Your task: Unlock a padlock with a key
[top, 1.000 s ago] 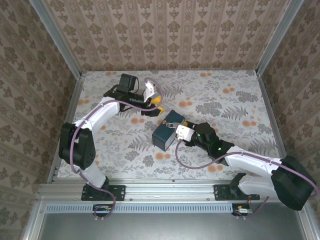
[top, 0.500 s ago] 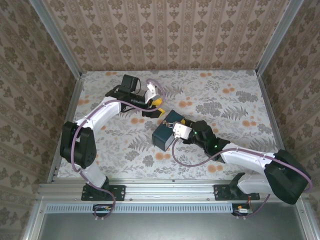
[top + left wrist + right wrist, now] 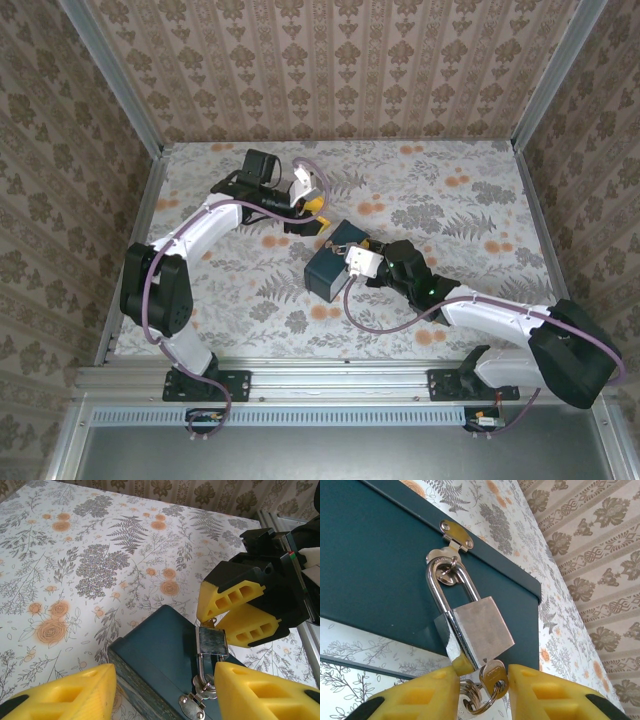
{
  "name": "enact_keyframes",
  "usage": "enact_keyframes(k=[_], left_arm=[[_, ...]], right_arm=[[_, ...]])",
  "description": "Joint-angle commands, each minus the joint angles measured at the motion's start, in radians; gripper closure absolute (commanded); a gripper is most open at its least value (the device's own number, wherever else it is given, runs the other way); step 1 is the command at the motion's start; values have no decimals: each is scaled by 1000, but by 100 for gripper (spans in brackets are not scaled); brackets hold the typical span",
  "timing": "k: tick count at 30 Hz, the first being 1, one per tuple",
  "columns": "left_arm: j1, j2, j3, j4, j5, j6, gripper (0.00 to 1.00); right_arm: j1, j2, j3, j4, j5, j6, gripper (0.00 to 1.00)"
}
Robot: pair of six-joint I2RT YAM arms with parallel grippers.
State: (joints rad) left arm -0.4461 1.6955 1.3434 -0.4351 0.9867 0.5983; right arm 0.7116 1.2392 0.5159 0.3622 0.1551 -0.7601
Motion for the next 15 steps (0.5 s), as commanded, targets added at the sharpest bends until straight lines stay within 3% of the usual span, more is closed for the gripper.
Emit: enact_keyframes(k=[1,6,10,15], left_arm=[[-3,14,19,-55,12,38,44],[-117,68,76,-210,-13,141,45],[-105,67,39,-133,-6,99,45],[-86,62,37,-122,-4,82,46]], right_arm=[[-9,-4,35,-32,13,-25,65],[-39,-26,41,-76,-24,-45,68],[-47,-48,58,-109,-62,-38,74],[-47,-41,60,-104,-82,-31,68]])
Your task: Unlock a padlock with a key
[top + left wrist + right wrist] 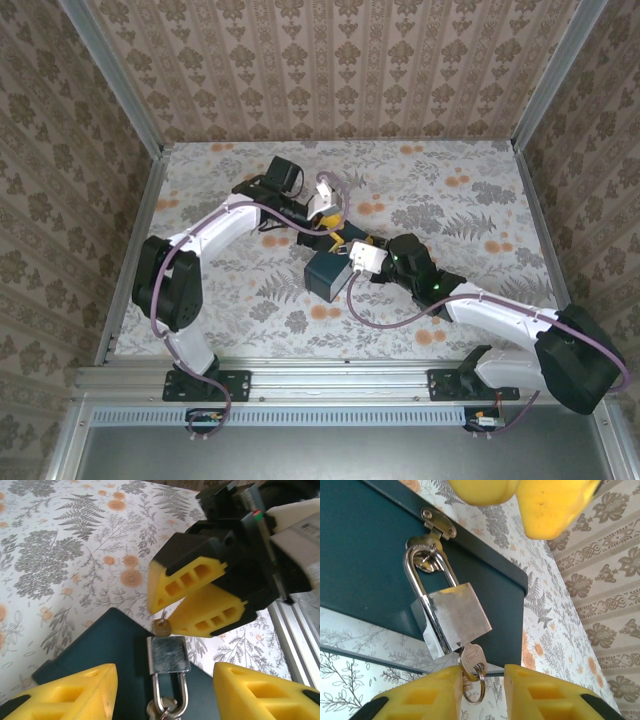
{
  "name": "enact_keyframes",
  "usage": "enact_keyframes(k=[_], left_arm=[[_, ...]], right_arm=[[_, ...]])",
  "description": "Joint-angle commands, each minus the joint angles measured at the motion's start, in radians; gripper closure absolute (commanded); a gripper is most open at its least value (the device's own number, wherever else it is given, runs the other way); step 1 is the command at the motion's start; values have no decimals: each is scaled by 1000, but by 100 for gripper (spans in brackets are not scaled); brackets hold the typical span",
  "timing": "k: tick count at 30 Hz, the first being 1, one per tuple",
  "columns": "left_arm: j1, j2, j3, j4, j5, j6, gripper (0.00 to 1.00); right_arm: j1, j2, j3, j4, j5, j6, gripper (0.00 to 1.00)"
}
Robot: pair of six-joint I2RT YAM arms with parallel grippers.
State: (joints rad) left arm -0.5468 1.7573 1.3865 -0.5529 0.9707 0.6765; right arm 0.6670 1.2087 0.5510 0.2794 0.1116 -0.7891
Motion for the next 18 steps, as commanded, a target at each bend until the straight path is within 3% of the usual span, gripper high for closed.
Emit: enact_keyframes(k=[1,18], left_arm=[[18,1,-6,-5,15,3,46],[34,-7,-11,-18,20,3,47]], right_arm=[[-3,-5,26,-15,-38,-1,67],[-3,55,42,5,-59,-23,75]])
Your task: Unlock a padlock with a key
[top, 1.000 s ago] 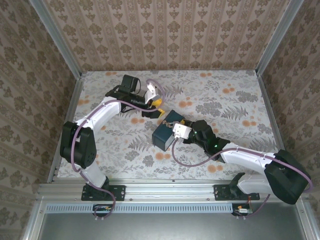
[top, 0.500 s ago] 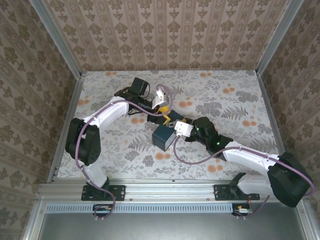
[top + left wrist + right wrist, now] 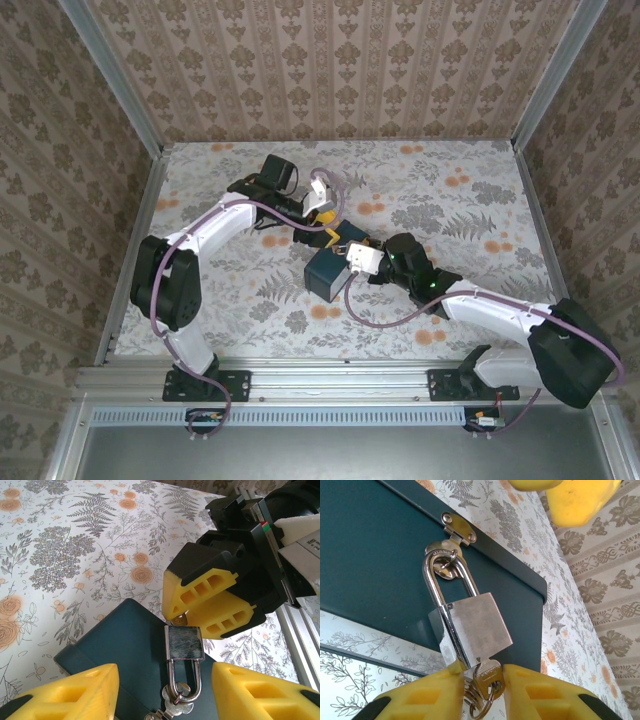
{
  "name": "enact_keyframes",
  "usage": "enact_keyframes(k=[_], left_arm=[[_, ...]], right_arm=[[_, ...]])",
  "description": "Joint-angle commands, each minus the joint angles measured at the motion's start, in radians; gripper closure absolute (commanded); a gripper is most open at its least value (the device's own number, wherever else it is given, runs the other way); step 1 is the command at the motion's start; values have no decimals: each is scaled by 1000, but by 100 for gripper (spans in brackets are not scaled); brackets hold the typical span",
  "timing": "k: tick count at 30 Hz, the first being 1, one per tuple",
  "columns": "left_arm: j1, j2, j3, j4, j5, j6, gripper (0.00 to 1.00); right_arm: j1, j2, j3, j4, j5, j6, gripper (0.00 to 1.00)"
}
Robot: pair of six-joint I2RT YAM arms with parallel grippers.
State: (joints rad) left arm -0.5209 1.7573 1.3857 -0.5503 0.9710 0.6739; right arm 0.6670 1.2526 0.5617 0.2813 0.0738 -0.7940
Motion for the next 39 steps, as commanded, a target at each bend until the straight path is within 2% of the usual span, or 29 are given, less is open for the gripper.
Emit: enact_keyframes(k=[1,5,9,22,25,29,33,39], left_arm=[[10,-7,-10,-20,19,7,47],[13,-7,-7,-23,21,7,48],[13,-10,-4,-31,17,10,48],[-15,-11,3,-57,16,24,48],[-27,-9,0,-58,12,20,48],[-28,-3,4,-58,14,12,49],[-28,0,0,-59,16,5,49],[-13,-2,-10,-49,24,1,49]], right_arm=[[-4,13,33,2,-22,-17,77],[-3,16,40,-12,-20,-25,79],[-3,-10,43,-51,-30,-10,86],[6,-128,45,-223,-73,99,90],[7,-143,63,-280,-101,136,91],[9,-141,110,-351,-135,167,98],[12,-130,165,-396,-153,194,100],[6,-101,250,-519,-244,237,100]])
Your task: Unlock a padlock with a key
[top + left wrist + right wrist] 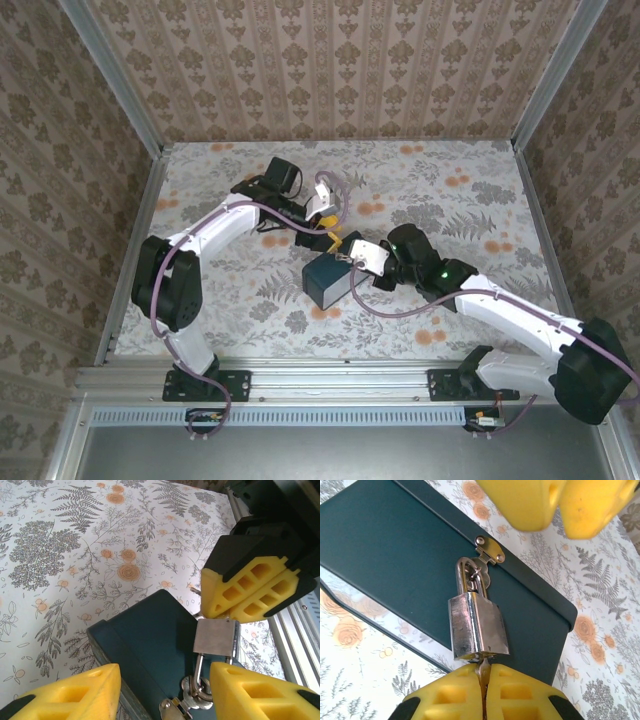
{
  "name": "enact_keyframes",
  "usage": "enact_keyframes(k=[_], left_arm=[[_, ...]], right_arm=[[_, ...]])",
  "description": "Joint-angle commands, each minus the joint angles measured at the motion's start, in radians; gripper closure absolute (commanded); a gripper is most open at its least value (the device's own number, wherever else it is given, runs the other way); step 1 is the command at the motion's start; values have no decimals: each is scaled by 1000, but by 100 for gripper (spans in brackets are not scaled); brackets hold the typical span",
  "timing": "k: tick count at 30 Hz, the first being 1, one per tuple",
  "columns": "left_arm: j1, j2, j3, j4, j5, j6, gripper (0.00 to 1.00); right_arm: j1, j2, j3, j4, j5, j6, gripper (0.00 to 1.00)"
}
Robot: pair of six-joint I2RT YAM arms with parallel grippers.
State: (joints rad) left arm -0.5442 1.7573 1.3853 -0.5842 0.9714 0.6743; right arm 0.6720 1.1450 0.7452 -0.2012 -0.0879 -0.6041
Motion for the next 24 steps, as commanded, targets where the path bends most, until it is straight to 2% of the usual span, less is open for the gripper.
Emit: enact_keyframes(k=[1,10,16,24], left_arm=[[10,-3,-11,-14,31,-2,49],[-18,-38,-92,33,127,5,50],[-13,-50,-110,53,257,19,44],[-56,17,-66,4,210,62,43]], right_arm=[[1,11,71,-48,-88,56,100],[-5,19,69,-56,-129,118,100],[-8,12,43,-16,-98,115,97],[-16,-9,14,14,-85,120,92]])
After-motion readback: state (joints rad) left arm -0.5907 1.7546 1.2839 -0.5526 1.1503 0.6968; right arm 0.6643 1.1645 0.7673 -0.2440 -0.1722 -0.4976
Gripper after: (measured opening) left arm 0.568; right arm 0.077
